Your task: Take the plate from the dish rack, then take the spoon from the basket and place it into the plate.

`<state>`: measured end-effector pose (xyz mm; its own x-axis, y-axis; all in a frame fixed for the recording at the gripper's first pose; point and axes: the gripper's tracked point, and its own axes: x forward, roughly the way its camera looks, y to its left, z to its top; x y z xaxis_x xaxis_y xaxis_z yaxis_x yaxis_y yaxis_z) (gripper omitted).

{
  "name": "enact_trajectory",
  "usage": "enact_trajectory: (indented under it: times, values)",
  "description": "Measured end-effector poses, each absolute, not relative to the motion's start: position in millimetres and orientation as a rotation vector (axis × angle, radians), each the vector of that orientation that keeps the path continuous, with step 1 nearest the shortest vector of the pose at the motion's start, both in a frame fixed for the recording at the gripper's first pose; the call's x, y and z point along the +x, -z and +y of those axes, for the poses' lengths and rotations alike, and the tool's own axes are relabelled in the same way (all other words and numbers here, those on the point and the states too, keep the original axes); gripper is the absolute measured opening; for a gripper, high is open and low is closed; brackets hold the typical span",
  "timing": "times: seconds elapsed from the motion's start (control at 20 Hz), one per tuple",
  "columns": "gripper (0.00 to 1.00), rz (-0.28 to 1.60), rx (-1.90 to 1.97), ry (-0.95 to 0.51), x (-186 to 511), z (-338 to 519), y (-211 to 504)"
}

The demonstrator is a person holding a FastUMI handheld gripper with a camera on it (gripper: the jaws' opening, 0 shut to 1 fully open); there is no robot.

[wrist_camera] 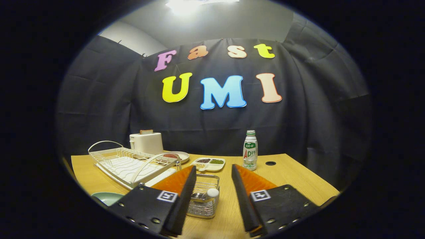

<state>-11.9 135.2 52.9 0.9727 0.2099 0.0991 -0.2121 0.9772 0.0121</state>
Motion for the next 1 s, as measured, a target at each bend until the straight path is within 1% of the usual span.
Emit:
enact_trajectory:
  times: [0.05,0.15,0.25,0.3,0.35,0.5,0.55,0.7,0.75,1.0]
  values:
    - [0.43,-0.094,0.029,-0.214,-12,136,-50]
    - [0.42,-0.073,0.052,-0.224,-2,143,-40]
    - [0.24,-0.080,0.062,-0.247,-6,144,-46]
    - [0.24,-0.079,0.056,-0.235,-6,145,-44]
    - [0.20,-0.079,0.063,-0.252,-7,146,-45]
    - [0.21,-0.057,0.085,-0.263,-7,151,-44]
    - [0.11,-0.047,0.082,-0.267,-7,152,-44]
    - [0.11,-0.037,0.074,-0.265,-11,155,-49]
    - [0.07,-0.044,0.081,-0.264,-12,155,-55]
    - [0.07,-0.031,0.101,-0.237,-25,148,-70]
